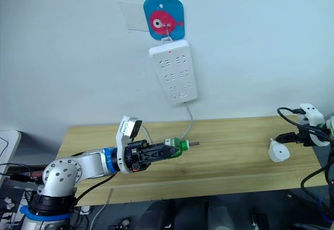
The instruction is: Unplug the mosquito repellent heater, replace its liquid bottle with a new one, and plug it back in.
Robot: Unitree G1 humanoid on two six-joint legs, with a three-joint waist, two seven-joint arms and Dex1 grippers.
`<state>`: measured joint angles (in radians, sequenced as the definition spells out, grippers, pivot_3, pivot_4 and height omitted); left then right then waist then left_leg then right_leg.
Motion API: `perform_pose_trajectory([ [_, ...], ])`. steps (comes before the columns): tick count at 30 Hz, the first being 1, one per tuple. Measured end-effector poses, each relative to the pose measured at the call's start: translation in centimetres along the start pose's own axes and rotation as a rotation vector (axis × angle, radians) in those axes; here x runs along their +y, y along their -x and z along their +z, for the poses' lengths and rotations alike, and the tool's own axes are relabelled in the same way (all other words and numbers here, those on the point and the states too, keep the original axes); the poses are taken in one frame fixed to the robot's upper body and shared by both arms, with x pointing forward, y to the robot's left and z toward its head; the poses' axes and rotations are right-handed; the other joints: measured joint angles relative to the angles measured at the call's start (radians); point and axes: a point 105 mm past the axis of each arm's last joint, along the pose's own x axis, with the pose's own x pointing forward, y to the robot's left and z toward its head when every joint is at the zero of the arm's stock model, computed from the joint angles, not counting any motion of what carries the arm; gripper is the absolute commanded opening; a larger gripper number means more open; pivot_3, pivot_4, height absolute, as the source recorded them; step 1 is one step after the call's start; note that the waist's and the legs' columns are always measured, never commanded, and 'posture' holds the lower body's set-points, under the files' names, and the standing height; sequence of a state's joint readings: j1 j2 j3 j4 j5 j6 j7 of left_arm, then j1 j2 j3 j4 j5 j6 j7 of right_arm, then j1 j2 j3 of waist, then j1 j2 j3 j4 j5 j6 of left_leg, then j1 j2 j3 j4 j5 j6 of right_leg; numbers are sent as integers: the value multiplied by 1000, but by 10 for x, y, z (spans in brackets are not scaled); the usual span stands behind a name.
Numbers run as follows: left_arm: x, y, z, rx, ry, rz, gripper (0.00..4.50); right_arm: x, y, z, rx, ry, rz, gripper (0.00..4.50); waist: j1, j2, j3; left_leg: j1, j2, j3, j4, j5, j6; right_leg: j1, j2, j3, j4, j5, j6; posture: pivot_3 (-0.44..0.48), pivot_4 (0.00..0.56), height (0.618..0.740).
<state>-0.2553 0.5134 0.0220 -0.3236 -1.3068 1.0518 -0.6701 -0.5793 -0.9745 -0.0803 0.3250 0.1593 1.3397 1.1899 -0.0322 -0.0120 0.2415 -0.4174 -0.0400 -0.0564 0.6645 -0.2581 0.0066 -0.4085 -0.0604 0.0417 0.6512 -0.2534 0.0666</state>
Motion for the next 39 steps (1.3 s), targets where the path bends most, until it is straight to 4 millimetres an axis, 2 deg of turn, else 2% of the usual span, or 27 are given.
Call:
perform_pose_trajectory([
  [4, 7, -20, 12, -68, -216, 45, 2264, 70, -8, -19, -199, -92, 373, 4471, 1, 0, 0, 0, -1, -1, 0, 0, 0, 2, 0, 0, -2, 0, 0, -138, 244, 740],
  [7, 16, -28, 18, -99, -402, 114, 2264, 97, -4, -28, -388, -132, 513, 4471, -1, 0, 0, 0, -1, 0, 0, 0, 0, 2, 0, 0, -2, 1, 1, -154, 244, 740],
  [10, 18, -39, 19, -119, -549, 145, 2264, 132, -8, -32, -562, -211, 649, 4471, -10, 0, 0, 0, 0, 1, 0, 0, 0, 2, 0, 1, -2, 1, 1, -165, 245, 740],
  [13, 16, -49, 17, -119, -675, 149, 2264, 161, -14, -34, -650, -320, 649, 4471, -28, 1, -1, 0, 0, 1, -2, 0, 0, 0, -2, 3, -1, 1, 0, -173, 248, 740],
  [16, 15, -56, 20, -133, -784, 160, 2264, 184, -9, -20, -695, -460, 634, 4471, -48, 1, -1, 0, -1, 2, -1, 0, 1, 1, 0, 2, -1, 0, 1, -170, 246, 740],
  [20, 15, -62, 21, -136, -851, 156, 2264, 200, -9, -6, -683, -606, 623, 4471, -57, 1, -1, 0, 0, 2, -1, 0, 1, 1, 5, 2, -1, 0, 2, -165, 244, 740],
  [24, 17, -62, 17, -117, -878, 159, 2264, 208, -7, 1, -674, -612, 617, 4471, -57, 1, -1, 0, 0, 1, -1, 0, 1, 0, 6, 1, -1, -1, 2, -149, 238, 740],
  [29, 18, -65, 12, -106, -894, 170, 2264, 218, -12, 0, -637, -596, 627, 4471, -54, 1, -1, 0, 0, 1, -1, 0, 1, 1, 6, 2, -1, -1, 2, -133, 230, 740],
  [32, 20, -65, 10, -99, -897, 181, 2264, 218, -13, 1, -634, -600, 621, 3854, -54, 1, -1, 0, 0, 0, -1, 0, 1, 1, 6, 2, -1, -1, 2, -133, 229, 740],
  [39, 16, -65, 13, -126, -922, 193, 2264, 217, -14, 1, -629, -606, 604, 1378, -53, 1, -1, 0, 0, 0, -1, 0, 1, 1, 5, 2, -1, -1, 2, -141, 236, 740],
])
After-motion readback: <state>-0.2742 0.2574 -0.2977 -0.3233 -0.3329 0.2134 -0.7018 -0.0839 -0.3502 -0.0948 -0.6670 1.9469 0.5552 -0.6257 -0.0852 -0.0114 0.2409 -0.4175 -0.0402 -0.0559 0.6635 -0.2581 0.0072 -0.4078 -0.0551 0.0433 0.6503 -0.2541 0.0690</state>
